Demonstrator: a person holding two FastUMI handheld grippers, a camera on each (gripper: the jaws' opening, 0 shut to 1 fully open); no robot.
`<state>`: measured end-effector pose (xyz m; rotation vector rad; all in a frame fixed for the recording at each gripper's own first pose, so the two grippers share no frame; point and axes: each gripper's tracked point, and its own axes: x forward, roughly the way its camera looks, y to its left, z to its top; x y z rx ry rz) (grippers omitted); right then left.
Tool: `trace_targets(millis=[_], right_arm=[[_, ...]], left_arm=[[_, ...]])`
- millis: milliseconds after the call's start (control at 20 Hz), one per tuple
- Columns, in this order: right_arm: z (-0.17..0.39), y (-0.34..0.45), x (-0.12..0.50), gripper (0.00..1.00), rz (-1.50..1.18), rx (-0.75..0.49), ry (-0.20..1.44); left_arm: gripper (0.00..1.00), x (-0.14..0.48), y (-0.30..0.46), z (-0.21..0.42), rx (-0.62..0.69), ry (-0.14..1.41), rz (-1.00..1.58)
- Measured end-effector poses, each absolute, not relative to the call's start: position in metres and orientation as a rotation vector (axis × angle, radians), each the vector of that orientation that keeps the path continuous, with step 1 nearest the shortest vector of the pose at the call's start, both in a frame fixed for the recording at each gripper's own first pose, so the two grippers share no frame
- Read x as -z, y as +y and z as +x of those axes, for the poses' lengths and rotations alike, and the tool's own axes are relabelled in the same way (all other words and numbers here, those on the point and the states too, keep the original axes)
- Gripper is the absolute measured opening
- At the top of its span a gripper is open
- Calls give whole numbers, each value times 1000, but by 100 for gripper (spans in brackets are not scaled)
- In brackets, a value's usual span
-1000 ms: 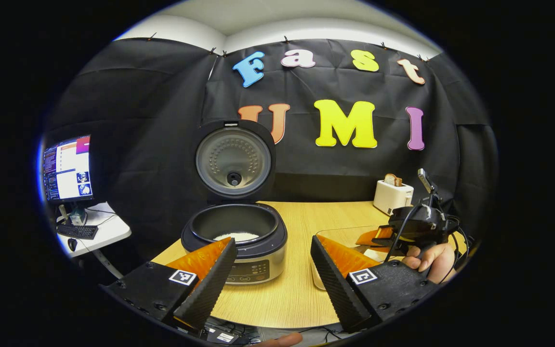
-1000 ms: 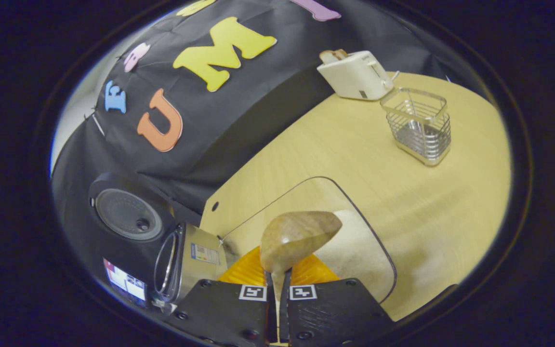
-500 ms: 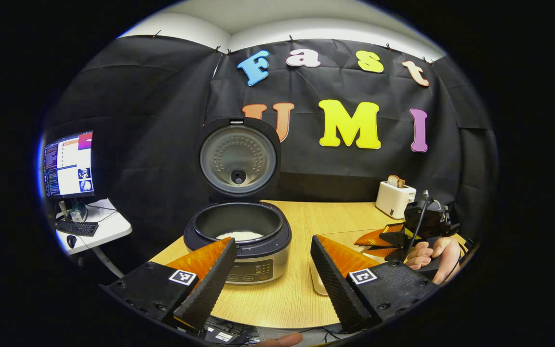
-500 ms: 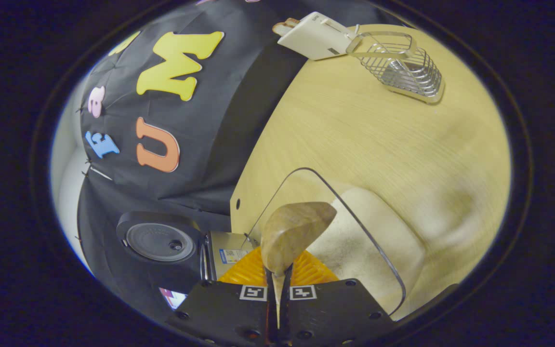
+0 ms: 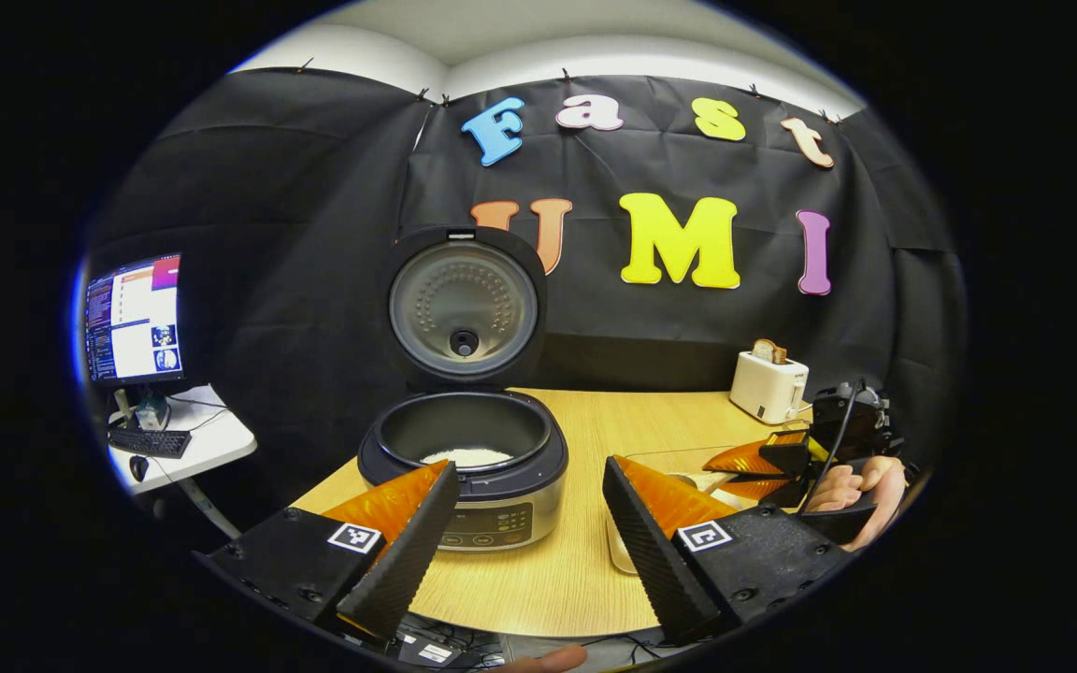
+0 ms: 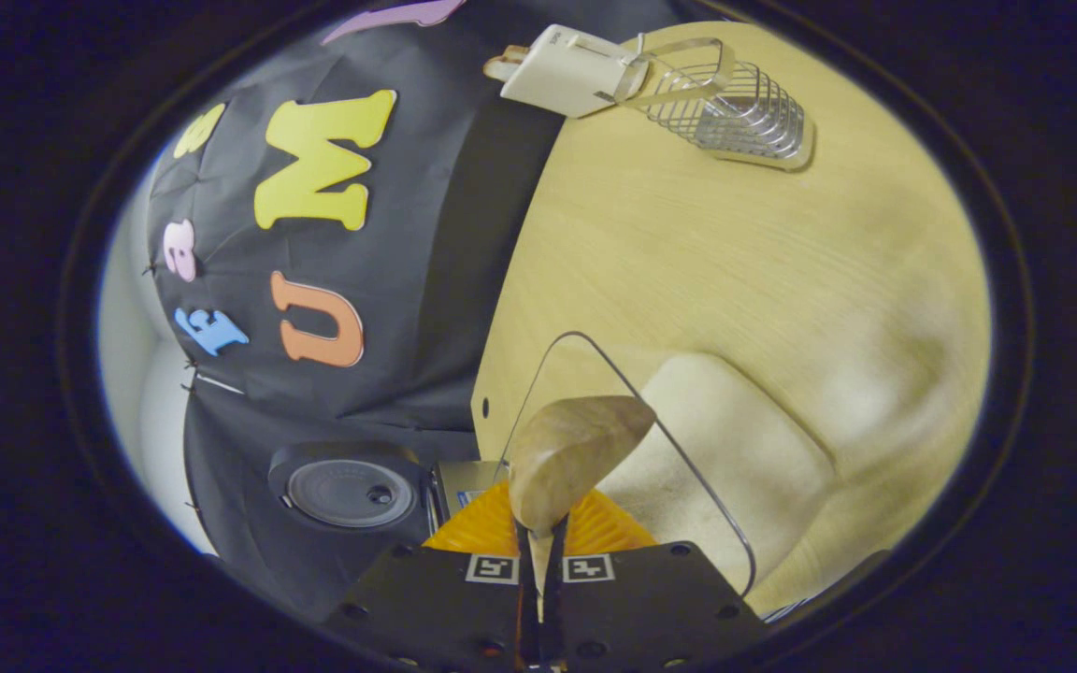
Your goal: Close the left gripper, press the button to open the rice cooker; take a wooden spoon from the chopstick holder with the right hand, scoop a spoonful of rice and pour it into the rice cooker, then put the wooden spoon back into the chopstick holder.
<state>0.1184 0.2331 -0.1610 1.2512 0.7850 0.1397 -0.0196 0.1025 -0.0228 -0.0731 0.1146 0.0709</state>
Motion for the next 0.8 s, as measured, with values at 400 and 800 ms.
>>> trace_targets(millis=[400, 800], right_arm=[[114, 210, 140, 3, 1253, -107, 717], [113, 207, 79, 3, 1398, -194, 651]], left_arm=[[99, 24, 109, -20, -78, 118, -78], [99, 28, 123, -22, -98, 124, -92]])
